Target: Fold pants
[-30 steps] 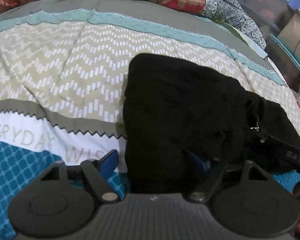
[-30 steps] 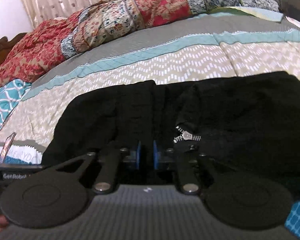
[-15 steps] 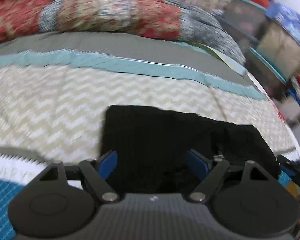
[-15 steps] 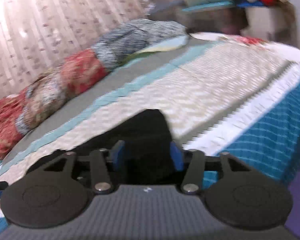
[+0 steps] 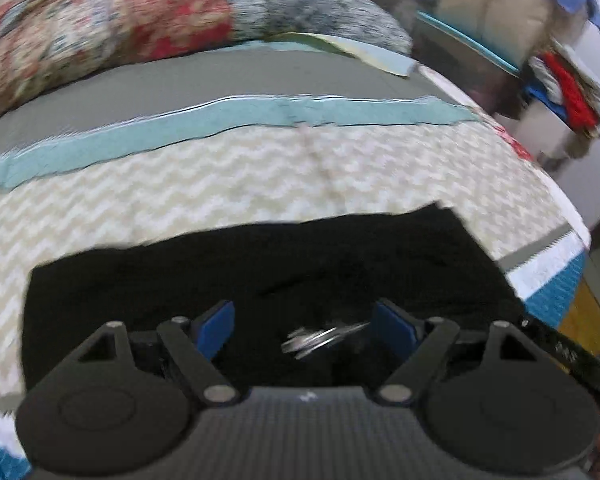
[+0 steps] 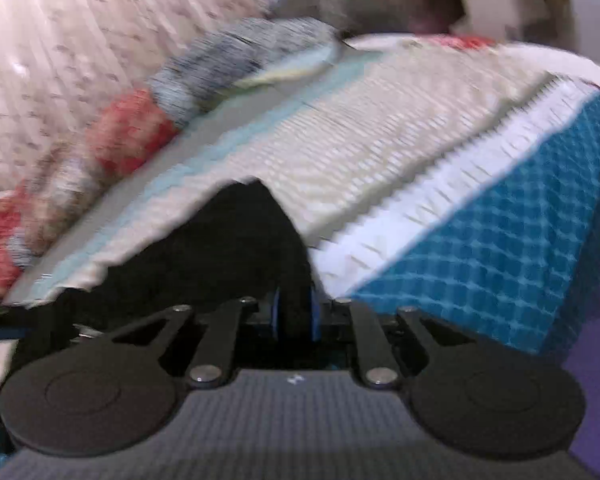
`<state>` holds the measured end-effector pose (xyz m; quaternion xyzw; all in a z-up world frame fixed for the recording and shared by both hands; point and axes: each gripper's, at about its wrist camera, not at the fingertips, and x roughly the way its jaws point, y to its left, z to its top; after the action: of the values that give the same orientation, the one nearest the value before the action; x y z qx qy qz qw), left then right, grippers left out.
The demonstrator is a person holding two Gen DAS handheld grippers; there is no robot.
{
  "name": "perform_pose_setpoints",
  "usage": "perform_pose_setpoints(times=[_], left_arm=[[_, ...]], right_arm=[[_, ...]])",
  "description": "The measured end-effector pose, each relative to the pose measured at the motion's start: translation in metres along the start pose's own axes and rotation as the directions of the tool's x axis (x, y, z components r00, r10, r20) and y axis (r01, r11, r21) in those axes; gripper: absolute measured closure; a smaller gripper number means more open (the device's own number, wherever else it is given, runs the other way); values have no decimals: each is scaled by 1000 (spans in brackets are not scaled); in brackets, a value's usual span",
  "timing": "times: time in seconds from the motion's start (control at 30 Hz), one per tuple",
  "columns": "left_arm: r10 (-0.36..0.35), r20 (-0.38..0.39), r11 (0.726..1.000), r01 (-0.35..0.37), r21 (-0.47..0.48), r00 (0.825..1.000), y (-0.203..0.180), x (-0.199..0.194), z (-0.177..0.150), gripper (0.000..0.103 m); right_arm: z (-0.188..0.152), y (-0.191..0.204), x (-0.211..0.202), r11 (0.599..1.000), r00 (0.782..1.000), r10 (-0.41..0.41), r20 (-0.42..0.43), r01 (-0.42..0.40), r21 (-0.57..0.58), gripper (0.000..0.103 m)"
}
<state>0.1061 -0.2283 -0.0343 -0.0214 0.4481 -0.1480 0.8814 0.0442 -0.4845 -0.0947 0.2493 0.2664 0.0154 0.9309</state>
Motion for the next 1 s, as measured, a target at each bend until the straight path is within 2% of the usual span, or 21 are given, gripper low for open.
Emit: perform_pose_setpoints(times=[0.07, 0.13, 0.23, 0.27, 0.3, 0.33, 0.43, 0.6, 0.67, 0.7, 0.77, 0.83, 0.87, 0.93, 0.97, 1.0], left_arm=[[-36, -3, 999, 36, 38, 999, -21, 6, 13, 24], [-71, -18, 995, 72, 69, 997, -40, 15, 23, 24], [-86, -64, 992, 92, 91, 994, -66, 37, 37, 24], [-88, -80, 991, 95, 95, 993, -72, 44, 40, 24], [-93, -99, 990, 103, 97, 991, -77, 50, 43, 24], [-102, -119, 989, 113, 95, 988, -83, 56, 46, 22], [-105, -153, 989, 119, 89, 983, -99, 67, 57, 2], [-82, -223, 978, 122, 170, 971, -128, 79, 69, 0], [-32, -257, 972, 90, 215, 966, -137, 85, 69, 1], [-11, -258, 970, 73, 231, 966, -138, 87, 67, 6], [3, -264, 965, 66, 253, 965, -135, 88, 64, 77], [-30, -276, 977, 86, 196, 961, -121, 85, 67, 84], [-56, -262, 982, 101, 162, 963, -111, 79, 68, 85], [-72, -235, 986, 104, 127, 969, -98, 67, 72, 85], [-86, -223, 988, 112, 108, 971, -91, 60, 73, 85], [-101, -213, 988, 123, 93, 972, -85, 54, 74, 85]], right_arm=[[2, -6, -7, 998, 998, 56, 38, -58, 39, 40], [5, -13, -7, 997, 997, 56, 57, -59, 47, 39], [4, -18, 8, 996, 1000, 27, 1, -27, 80, 39], [2, -20, 11, 994, 998, 52, -25, -49, 97, 50], [-1, -18, 14, 993, 996, 80, -47, -76, 88, 84], [-2, -11, 14, 996, 996, 72, -55, -69, 51, 83], [-4, 18, 4, 993, 1000, 27, -7, -28, -116, 84], [-8, 63, -13, 937, 996, 46, 76, -17, -348, 84], [-14, 77, -24, 904, 993, 64, 101, -15, -427, 84], [-17, 83, -28, 891, 991, 77, 111, -19, -453, 84], [-21, 93, -36, 873, 988, 97, 123, -25, -488, 84], [-24, 96, -37, 868, 987, 105, 123, -30, -496, 83], [-25, 95, -39, 878, 986, 109, 126, -36, -478, 77], [-27, 89, -41, 903, 985, 111, 133, -44, -428, 50], [-28, 86, -41, 911, 986, 112, 121, -53, -409, 24], [-29, 84, -38, 915, 988, 117, 102, -67, -398, 20]])
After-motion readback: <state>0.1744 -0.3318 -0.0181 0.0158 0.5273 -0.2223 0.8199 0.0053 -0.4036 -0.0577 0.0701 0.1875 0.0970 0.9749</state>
